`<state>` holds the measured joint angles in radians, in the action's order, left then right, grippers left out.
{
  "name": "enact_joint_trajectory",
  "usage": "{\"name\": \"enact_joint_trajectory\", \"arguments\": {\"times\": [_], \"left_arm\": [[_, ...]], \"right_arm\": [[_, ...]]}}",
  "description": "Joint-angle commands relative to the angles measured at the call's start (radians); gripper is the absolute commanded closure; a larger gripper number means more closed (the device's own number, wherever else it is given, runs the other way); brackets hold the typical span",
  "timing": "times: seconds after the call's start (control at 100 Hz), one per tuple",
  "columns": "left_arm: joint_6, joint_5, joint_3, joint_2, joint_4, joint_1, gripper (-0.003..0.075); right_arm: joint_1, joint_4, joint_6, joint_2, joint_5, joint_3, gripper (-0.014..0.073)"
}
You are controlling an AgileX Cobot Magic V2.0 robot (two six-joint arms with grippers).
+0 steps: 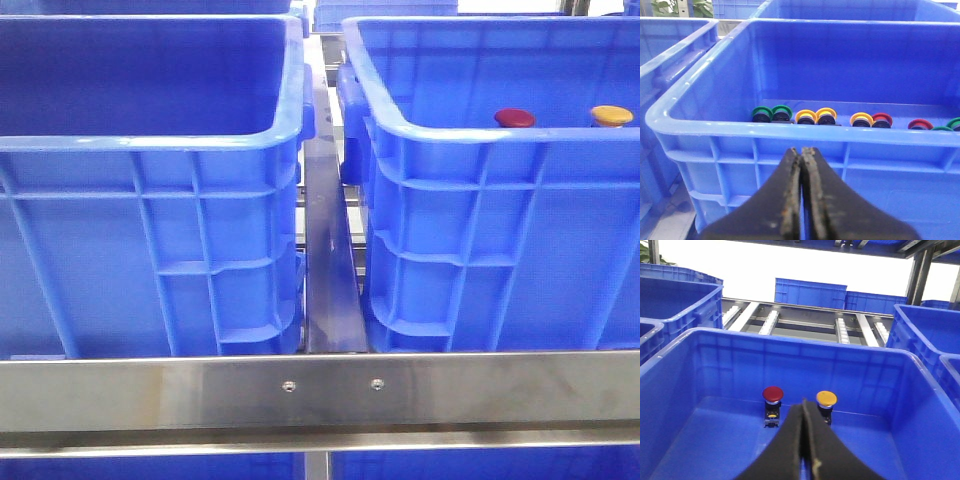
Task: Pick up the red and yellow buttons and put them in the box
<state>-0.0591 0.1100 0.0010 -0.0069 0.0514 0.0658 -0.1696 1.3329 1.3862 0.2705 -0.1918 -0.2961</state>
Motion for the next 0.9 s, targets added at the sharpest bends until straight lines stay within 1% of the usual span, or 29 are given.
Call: {"name": "enact_joint_trajectory", "arguments": {"times": [0.0,0.22,0.27,0.31,0.36,0.43,0.48,0.5,0.51,0.55,0.57,0.58,0.62,0.65,0.69,0.72,0.79,0.89], "left_arm": [[-0.01,-0.078,0.053,-0.03,-0.009,0.0,0.074],[-0.01,-0.078,0.053,-0.03,-0.009,0.0,0.074],[-0.01,-0.078,0.053,-0.03,-0.009,0.0,0.074],[-0.01,-0.078,0.053,-0.03,-0.009,0.0,0.074],[-0.01,-0.078,0.053,-0.03,-0.009,0.0,0.074],[-0.01,-0.078,0.053,-0.03,-0.009,0.0,0.074],[-0.01,-0.078,0.053,-0.03,-0.009,0.0,0.074],[-0.01,-0.078,0.053,-0.03,-0.009,0.0,0.074],[-0.01,-0.078,0.053,-0.03,-0.009,0.0,0.074],[-0.01,-0.078,0.053,-0.03,-0.009,0.0,0.074],[-0.01,-0.078,0.053,-0.03,-0.009,0.0,0.074],[-0.01,-0.078,0.053,-0.03,-0.009,0.0,0.074],[-0.01,-0.078,0.053,-0.03,-0.009,0.0,0.074],[-0.01,-0.078,0.053,-0.03,-0.009,0.0,0.074],[-0.01,-0.078,0.053,-0.03,-0.009,0.0,0.074],[-0.01,-0.078,0.053,-0.03,-0.009,0.0,0.074],[-0.01,-0.078,0.053,-0.03,-0.009,0.0,0.074],[-0.01,-0.078,0.053,-0.03,-0.009,0.0,0.074]], "right_arm": [[-0.005,0.011,0.004,0.007,0.012,-0.026,0.0662],[0.009,0.005,-0.001,0.031,0.047,-0.026,0.0662],[0.02,-0.029,-0.032,0.039,0.052,-0.026,0.0662],[0.028,-0.081,-0.074,0.042,0.058,-0.026,0.0662],[0.04,-0.172,-0.159,0.042,0.079,-0.026,0.0662],[0.064,-0.34,-0.335,0.042,0.124,-0.026,0.0662],[0.081,-0.49,-0.51,0.042,0.153,-0.026,0.0662],[0.088,-0.56,-0.558,0.042,0.162,-0.026,0.0662],[0.092,-0.606,-0.606,0.042,0.164,-0.026,0.0662],[0.103,-0.72,-0.753,0.042,0.171,-0.026,0.0662],[0.107,-0.786,-0.802,0.042,0.172,-0.026,0.0662],[0.111,-0.83,-0.849,0.042,0.171,-0.026,0.0662],[0.116,-0.933,-0.983,0.04,0.168,-0.026,0.0662],[0.117,-1.029,-1.063,0.039,0.169,-0.024,0.0662],[0.119,-1.114,-1.164,0.035,0.177,-0.021,0.0662],[0.119,-1.186,-1.22,0.028,0.192,-0.015,0.0662],[0.119,-1.289,-1.317,0.008,0.268,0.013,0.0662],[0.119,-1.347,-1.386,-0.018,0.388,0.08,0.0662]]}}
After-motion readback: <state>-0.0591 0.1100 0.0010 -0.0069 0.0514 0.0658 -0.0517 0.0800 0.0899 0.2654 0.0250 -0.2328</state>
